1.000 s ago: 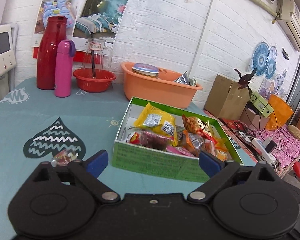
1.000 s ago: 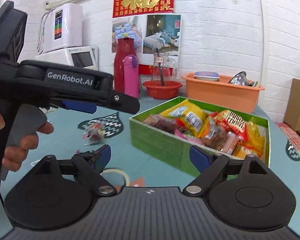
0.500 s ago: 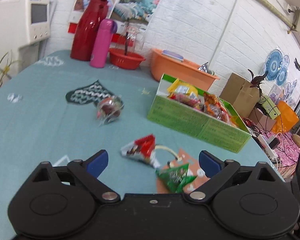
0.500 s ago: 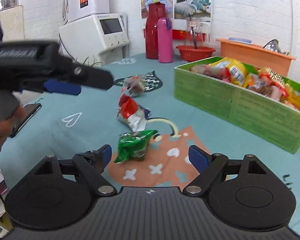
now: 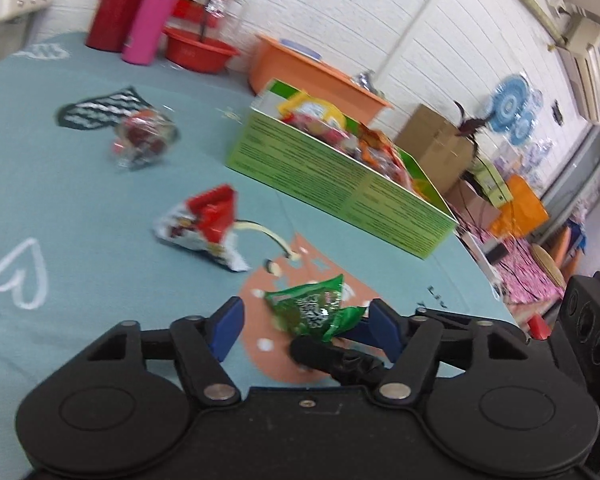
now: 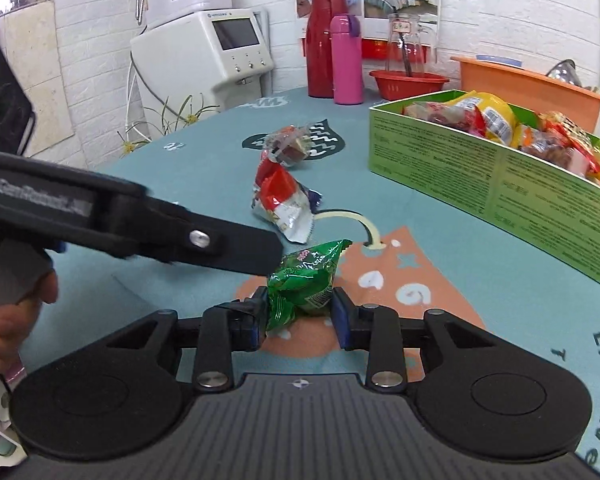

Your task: Organize snacks

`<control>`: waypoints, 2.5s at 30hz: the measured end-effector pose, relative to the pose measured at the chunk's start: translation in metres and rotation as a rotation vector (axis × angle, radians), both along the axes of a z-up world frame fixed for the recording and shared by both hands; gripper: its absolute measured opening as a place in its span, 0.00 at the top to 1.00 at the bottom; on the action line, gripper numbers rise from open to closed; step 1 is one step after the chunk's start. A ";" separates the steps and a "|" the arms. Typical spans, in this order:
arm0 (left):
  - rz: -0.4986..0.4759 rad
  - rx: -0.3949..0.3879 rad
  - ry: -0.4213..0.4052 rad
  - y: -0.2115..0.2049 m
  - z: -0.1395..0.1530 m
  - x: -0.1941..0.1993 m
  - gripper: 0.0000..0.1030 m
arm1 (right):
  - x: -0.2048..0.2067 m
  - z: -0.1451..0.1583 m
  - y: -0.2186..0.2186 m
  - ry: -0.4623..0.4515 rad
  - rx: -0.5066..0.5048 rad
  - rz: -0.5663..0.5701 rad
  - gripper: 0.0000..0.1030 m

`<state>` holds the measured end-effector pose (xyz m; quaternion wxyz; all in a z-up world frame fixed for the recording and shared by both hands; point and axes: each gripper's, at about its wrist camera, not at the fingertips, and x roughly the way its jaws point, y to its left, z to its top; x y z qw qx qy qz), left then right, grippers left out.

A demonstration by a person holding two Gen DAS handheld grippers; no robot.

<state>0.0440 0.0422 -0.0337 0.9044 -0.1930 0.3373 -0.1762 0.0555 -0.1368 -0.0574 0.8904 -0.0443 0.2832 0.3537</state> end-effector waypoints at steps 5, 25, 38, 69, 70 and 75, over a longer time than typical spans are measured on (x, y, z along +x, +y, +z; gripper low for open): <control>-0.055 0.007 0.024 -0.018 -0.007 0.012 0.17 | -0.001 0.001 -0.010 -0.006 -0.004 -0.030 0.39; -0.056 -0.012 0.016 -0.026 -0.006 0.023 0.32 | 0.004 0.003 -0.020 -0.036 0.007 -0.074 0.48; -0.099 0.027 -0.159 -0.050 0.058 0.066 0.32 | 0.032 0.054 -0.034 -0.234 0.052 -0.145 0.47; -0.071 0.120 -0.233 -0.053 0.070 0.131 0.00 | 0.109 0.043 -0.047 -0.300 0.013 -0.303 0.00; -0.059 0.115 -0.244 -0.051 0.075 0.123 0.00 | 0.103 0.047 -0.048 -0.307 0.020 -0.302 0.00; 0.038 0.094 -0.271 -0.024 0.093 0.078 0.00 | 0.072 0.065 -0.050 -0.315 0.050 -0.276 0.00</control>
